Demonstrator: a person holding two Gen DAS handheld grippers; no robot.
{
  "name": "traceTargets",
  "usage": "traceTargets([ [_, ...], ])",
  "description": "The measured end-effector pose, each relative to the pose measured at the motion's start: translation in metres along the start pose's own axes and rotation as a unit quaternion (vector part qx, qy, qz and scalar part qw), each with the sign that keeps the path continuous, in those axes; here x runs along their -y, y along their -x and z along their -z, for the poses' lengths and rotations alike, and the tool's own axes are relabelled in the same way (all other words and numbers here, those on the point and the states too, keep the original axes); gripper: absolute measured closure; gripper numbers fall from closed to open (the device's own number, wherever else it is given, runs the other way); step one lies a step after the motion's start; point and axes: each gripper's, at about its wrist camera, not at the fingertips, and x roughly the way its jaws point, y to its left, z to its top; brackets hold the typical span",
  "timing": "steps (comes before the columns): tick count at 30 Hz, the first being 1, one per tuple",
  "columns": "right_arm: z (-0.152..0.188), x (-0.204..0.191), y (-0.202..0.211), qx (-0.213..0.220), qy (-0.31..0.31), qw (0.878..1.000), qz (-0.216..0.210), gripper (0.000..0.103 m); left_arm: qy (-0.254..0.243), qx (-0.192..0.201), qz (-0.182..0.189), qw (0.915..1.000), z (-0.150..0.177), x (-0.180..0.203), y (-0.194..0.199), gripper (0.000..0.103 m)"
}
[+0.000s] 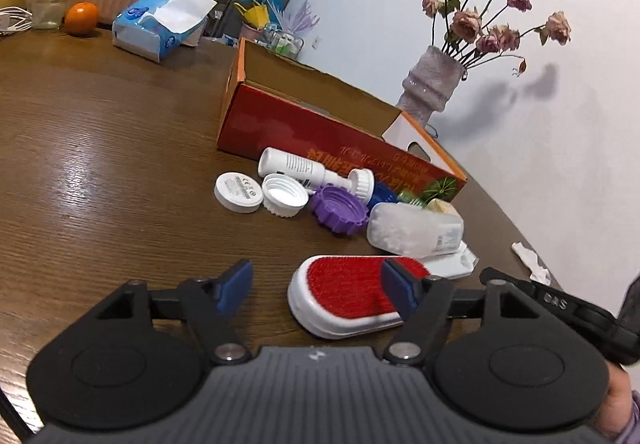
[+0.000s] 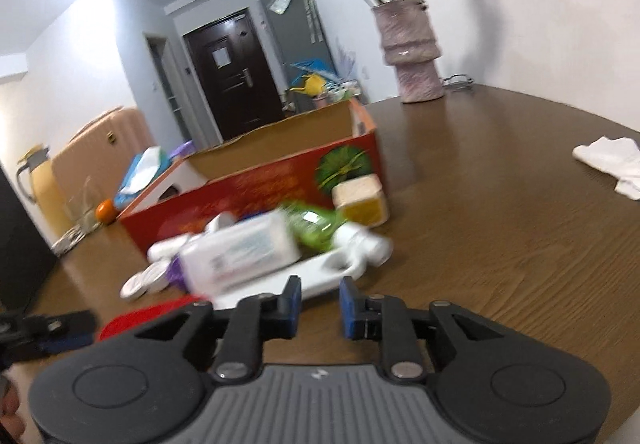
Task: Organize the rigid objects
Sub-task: 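Carry the red lint brush with the left tool into the cardboard box and release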
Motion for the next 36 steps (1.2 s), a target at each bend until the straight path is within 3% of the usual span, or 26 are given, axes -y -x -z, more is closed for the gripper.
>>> traceTargets([
  [6,-0.015,0.036,-0.033,-0.028,-0.092,0.995,-0.033,0.081,-0.006,-0.014,-0.012,0.9998,0.003,0.004,-0.015,0.037],
  [8,-0.013,0.033,-0.04,-0.034,-0.08,0.996,-0.026,0.083,-0.004,-0.019,-0.019,0.9996,0.003,0.002,-0.02,0.043],
  [12,-0.014,0.027,-0.043,-0.04,-0.06,0.997,-0.021,0.088,0.012,-0.016,0.0,0.9998,0.002,-0.004,-0.023,0.049],
  [13,-0.014,0.025,-0.043,-0.044,-0.056,0.997,-0.021,0.091,0.014,-0.012,0.011,0.9998,0.002,-0.004,-0.023,0.057],
  [18,-0.002,0.019,-0.025,-0.042,-0.048,0.998,-0.01,0.091,-0.008,0.002,0.002,1.0,0.002,0.004,-0.016,0.057],
  [22,0.021,0.014,0.009,-0.039,-0.058,0.997,-0.011,0.091,-0.029,0.022,0.002,0.9993,0.009,0.011,0.011,0.058],
  [26,0.034,0.012,0.032,-0.03,-0.077,0.996,-0.03,0.091,-0.016,0.039,0.023,0.9989,0.01,0.012,0.033,0.058],
  [31,0.001,0.003,0.035,0.014,-0.055,0.997,-0.044,0.091,-0.01,0.081,0.05,0.9954,-0.017,0.02,0.036,0.057],
  [36,-0.068,-0.007,-0.004,0.041,-0.019,0.997,-0.061,0.091,0.003,0.108,0.048,0.9931,-0.082,0.026,0.003,0.057],
])
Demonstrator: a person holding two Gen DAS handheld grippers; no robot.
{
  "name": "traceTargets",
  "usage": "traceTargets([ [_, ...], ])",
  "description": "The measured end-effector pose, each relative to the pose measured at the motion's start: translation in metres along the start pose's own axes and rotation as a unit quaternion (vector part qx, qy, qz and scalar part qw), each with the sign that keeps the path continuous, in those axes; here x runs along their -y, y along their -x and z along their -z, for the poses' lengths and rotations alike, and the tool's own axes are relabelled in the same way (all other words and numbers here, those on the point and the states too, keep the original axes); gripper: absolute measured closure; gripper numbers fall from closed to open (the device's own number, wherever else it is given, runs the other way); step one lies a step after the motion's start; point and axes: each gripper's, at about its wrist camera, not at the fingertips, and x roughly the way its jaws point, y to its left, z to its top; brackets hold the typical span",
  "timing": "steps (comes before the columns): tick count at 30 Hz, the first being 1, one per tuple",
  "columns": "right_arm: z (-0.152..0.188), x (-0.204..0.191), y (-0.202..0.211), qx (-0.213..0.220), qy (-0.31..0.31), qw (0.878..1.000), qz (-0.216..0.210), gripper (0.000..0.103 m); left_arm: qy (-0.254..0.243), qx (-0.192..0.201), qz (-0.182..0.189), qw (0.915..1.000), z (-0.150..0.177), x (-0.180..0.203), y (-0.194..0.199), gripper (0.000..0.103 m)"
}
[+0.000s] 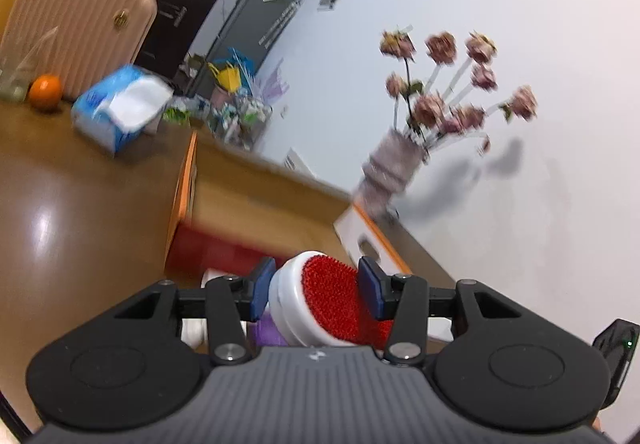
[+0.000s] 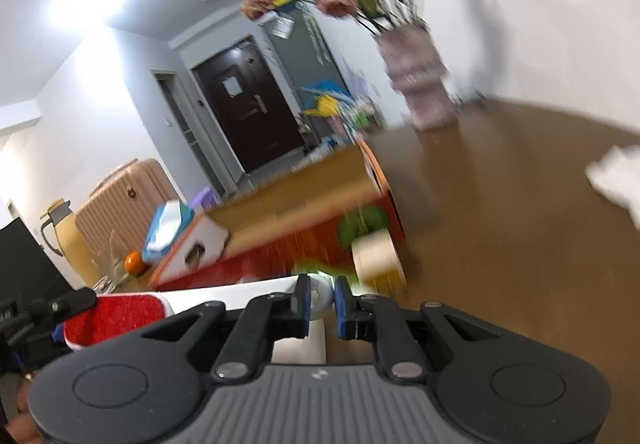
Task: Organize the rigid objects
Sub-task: 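Carry the red lint brush with the left tool into the cardboard box and release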
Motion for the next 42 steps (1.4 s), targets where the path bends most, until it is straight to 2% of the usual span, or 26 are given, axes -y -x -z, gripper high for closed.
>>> traceTargets([
  [4,-0.064,-0.002,-0.076,-0.008,0.016,1.0,-0.018,0.091,-0.03,0.029,-0.017,0.999,-0.059,-0.001,-0.062,0.056],
  [6,-0.092,0.001,-0.124,-0.027,0.005,0.999,-0.017,0.091,-0.025,0.019,-0.03,0.999,-0.083,-0.01,-0.1,0.056],
  [9,-0.12,0.003,-0.196,-0.057,0.018,0.998,-0.007,0.091,0.013,-0.007,-0.058,0.9982,-0.113,-0.036,-0.162,0.056],
  [13,-0.133,0.005,-0.273,-0.098,0.047,0.994,0.002,0.091,0.027,-0.04,-0.097,0.9941,-0.124,-0.072,-0.226,0.055],
  [16,-0.132,0.004,-0.306,-0.124,0.068,0.99,0.009,0.092,0.005,-0.083,-0.137,0.987,-0.118,-0.088,-0.252,0.056],
  [18,-0.132,-0.005,-0.309,-0.12,0.089,0.989,-0.003,0.091,0.025,-0.101,-0.119,0.9874,-0.119,-0.096,-0.256,0.048],
  [19,-0.13,-0.01,-0.311,-0.119,0.095,0.988,0.002,0.088,0.023,-0.092,-0.105,0.9899,-0.12,-0.096,-0.254,0.035],
  [20,-0.125,-0.013,-0.31,-0.122,0.1,0.987,0.01,0.087,0.006,-0.072,-0.11,0.9913,-0.119,-0.091,-0.252,0.028],
  [22,-0.121,-0.017,-0.311,-0.132,0.106,0.985,0.012,0.086,-0.042,-0.055,-0.129,0.9892,-0.117,-0.08,-0.248,0.028],
  [24,-0.122,-0.015,-0.306,-0.119,0.098,0.988,0.009,0.077,-0.071,-0.052,-0.119,0.989,-0.112,-0.07,-0.243,0.028],
  [26,-0.12,-0.013,-0.301,-0.117,0.097,0.988,0.015,0.067,-0.097,-0.044,-0.13,0.9857,-0.108,-0.059,-0.238,0.027],
  [28,-0.116,-0.017,-0.297,-0.118,0.104,0.987,0.016,0.067,-0.121,-0.04,-0.138,0.9822,-0.106,-0.052,-0.232,0.026],
  [31,-0.114,-0.024,-0.282,-0.11,0.136,0.985,0.0,0.066,-0.117,-0.047,-0.148,0.9809,-0.109,-0.045,-0.217,0.026],
  [32,-0.116,-0.031,-0.276,-0.11,0.156,0.982,0.007,0.066,-0.111,-0.05,-0.147,0.9816,-0.114,-0.043,-0.206,0.026],
  [34,-0.124,-0.044,-0.256,-0.1,0.194,0.976,0.029,0.066,-0.103,-0.039,-0.138,0.9843,-0.128,-0.037,-0.177,0.022],
  [36,-0.138,-0.056,-0.226,-0.081,0.21,0.974,0.029,0.059,-0.11,-0.025,-0.137,0.9842,-0.14,-0.027,-0.151,0.016],
  [38,-0.15,-0.063,-0.193,-0.063,0.214,0.975,0.023,0.044,-0.128,-0.016,-0.138,0.982,-0.146,-0.013,-0.124,0.01],
  [42,-0.16,-0.074,-0.133,-0.049,0.227,0.972,0.026,0.037,-0.151,-0.013,-0.146,0.9775,-0.141,0.01,-0.083,0.008],
])
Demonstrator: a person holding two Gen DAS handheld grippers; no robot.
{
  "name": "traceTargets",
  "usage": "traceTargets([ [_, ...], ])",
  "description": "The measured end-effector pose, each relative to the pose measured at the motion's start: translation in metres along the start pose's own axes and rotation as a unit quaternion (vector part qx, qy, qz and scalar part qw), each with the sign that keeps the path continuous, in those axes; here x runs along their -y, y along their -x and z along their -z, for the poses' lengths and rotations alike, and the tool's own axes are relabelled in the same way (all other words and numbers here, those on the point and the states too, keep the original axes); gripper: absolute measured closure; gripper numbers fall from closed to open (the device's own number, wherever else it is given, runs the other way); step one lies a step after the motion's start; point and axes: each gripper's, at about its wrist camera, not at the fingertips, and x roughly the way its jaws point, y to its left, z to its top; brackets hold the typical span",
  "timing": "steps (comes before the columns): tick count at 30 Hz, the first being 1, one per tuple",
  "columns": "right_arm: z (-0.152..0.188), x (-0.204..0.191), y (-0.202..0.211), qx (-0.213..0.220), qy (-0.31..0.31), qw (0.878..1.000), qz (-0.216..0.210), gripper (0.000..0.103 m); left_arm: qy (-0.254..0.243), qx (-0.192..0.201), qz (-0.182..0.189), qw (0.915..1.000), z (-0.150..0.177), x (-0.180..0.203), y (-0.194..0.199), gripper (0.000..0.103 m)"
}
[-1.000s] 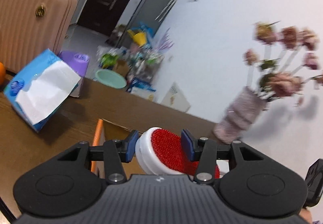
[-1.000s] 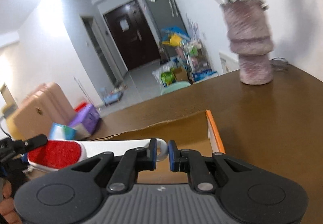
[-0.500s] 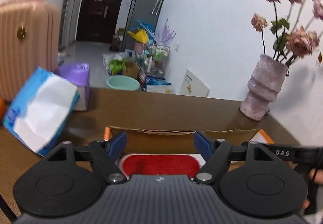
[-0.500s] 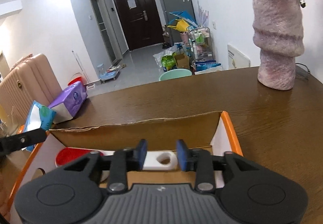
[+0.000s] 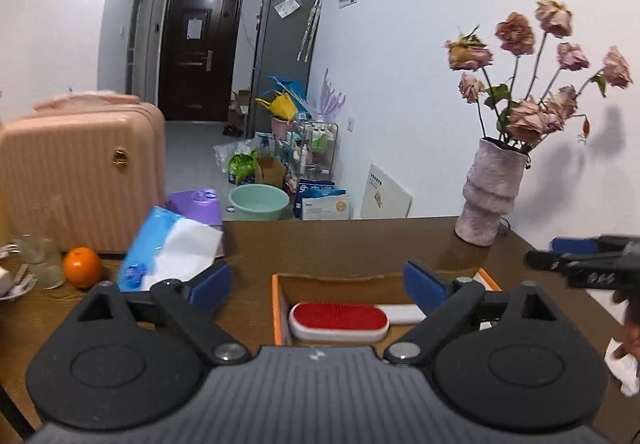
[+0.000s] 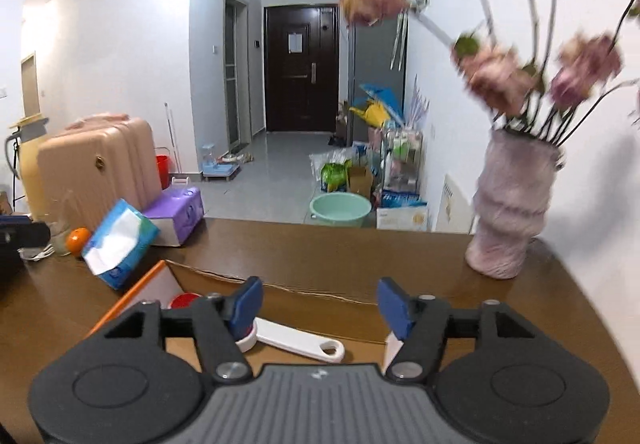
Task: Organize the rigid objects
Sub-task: 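Carry the red lint brush with the left tool into the cardboard box and release, then withdraw the left tool from the box back over the table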
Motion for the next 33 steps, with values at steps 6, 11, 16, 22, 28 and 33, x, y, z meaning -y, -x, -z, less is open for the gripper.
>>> traceTargets([
  [6,0.02,-0.008,0.061,-0.01,0.012,1.0,0.003,0.028,-0.014,0.008,-0.004,0.9999,0.024,0.01,0.059,0.006],
  [11,0.044,-0.023,0.097,0.008,0.013,1.0,-0.006,0.024,-0.021,0.023,-0.011,0.9995,0.043,0.015,0.096,0.004],
  [16,0.07,-0.041,0.133,0.045,0.017,0.999,0.004,0.021,-0.021,0.041,-0.015,0.9988,0.063,0.021,0.127,0.002],
  [22,0.102,-0.066,0.183,0.096,0.008,0.995,0.013,0.02,-0.026,0.063,-0.02,0.9975,0.096,0.02,0.176,0.0],
  [28,0.167,-0.098,0.254,0.153,-0.02,0.988,0.007,0.008,0.011,0.071,0.028,0.997,0.164,0.005,0.25,0.0],
  [33,0.242,-0.131,0.294,0.21,-0.005,0.977,0.027,0.0,-0.03,0.103,0.025,0.9939,0.221,0.006,0.29,0.0],
])
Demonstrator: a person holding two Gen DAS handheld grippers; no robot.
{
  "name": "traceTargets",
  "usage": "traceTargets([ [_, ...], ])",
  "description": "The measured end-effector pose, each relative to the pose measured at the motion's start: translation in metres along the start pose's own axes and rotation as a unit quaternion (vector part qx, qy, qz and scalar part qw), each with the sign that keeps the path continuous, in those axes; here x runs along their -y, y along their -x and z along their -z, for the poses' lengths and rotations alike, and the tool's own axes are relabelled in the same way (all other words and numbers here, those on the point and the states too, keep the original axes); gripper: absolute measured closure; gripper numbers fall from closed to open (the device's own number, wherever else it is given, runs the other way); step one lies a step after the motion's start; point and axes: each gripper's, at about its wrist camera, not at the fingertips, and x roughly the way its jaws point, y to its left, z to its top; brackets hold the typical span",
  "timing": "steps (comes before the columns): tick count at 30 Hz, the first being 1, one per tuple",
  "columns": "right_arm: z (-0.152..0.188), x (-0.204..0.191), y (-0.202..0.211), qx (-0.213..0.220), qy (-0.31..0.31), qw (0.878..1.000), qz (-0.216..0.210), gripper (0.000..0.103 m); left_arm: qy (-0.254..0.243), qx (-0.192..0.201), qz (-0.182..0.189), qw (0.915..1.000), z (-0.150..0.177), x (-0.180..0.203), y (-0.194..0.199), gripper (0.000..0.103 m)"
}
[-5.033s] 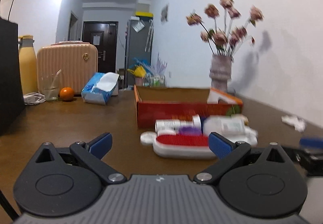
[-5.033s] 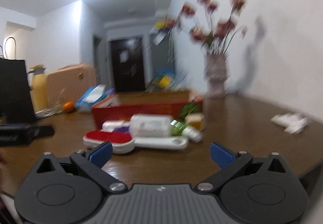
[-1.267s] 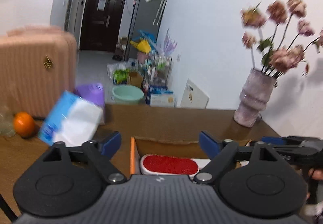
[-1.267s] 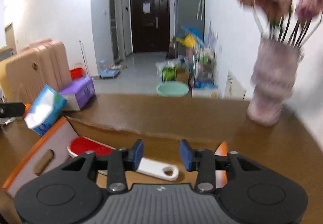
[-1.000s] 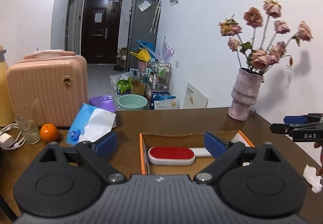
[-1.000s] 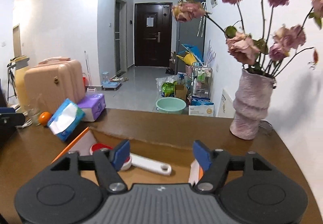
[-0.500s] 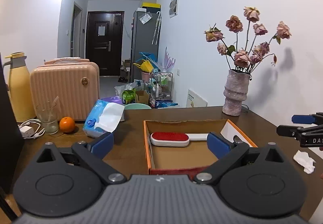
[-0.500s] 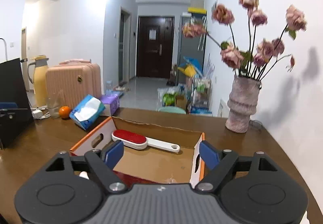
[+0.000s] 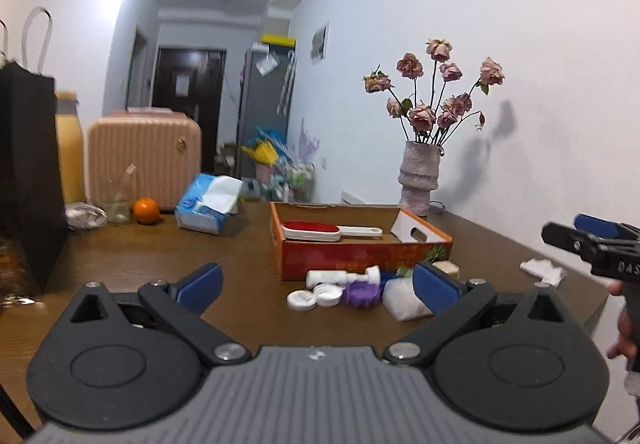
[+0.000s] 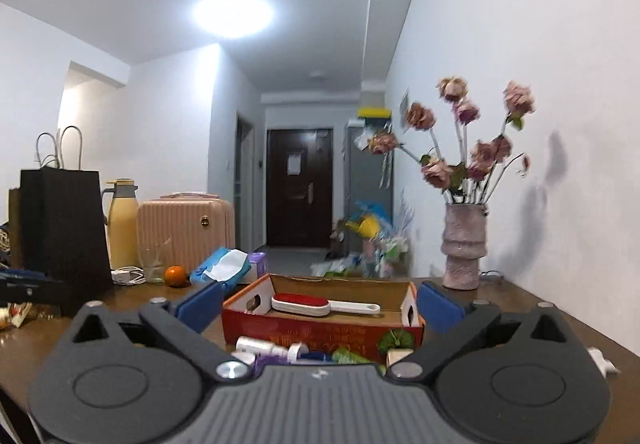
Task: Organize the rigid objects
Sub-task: 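Withdraw the left tool from the box back over the table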
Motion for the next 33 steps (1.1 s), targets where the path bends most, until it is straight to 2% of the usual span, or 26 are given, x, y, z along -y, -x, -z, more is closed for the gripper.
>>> traceTargets([
  [5,0.033,-0.009,0.018,-0.048,-0.028,0.998,-0.003,0.0,-0.011,-0.012,-0.001,0.9999,0.011,0.013,-0.009,0.0],
  [9,0.045,-0.006,0.017,-0.069,-0.035,0.997,0.023,0.0,-0.002,-0.042,0.006,0.9991,0.031,0.017,-0.02,0.0],
  [14,0.06,0.001,0.002,-0.095,-0.045,0.994,0.03,0.0,-0.017,-0.079,0.007,0.9967,0.052,0.023,-0.041,0.0],
  [17,0.071,0.003,-0.011,-0.116,-0.045,0.992,0.03,0.001,-0.007,-0.102,-0.002,0.9948,0.062,0.021,-0.055,0.0],
  [23,0.081,0.018,-0.046,-0.152,-0.059,0.986,0.036,0.003,0.003,-0.115,-0.009,0.9933,0.061,0.017,-0.085,0.0],
  [25,0.079,0.021,-0.057,-0.155,-0.062,0.986,0.026,0.007,0.004,-0.123,-0.016,0.9922,0.059,0.014,-0.1,0.0],
  [29,0.069,0.019,-0.083,-0.161,-0.074,0.984,-0.025,0.013,0.0,-0.13,-0.014,0.9915,0.053,0.005,-0.134,0.0],
  [33,0.066,0.003,-0.127,-0.183,-0.086,0.977,-0.072,0.026,-0.009,-0.132,-0.01,0.9912,0.044,-0.006,-0.164,0.001],
])
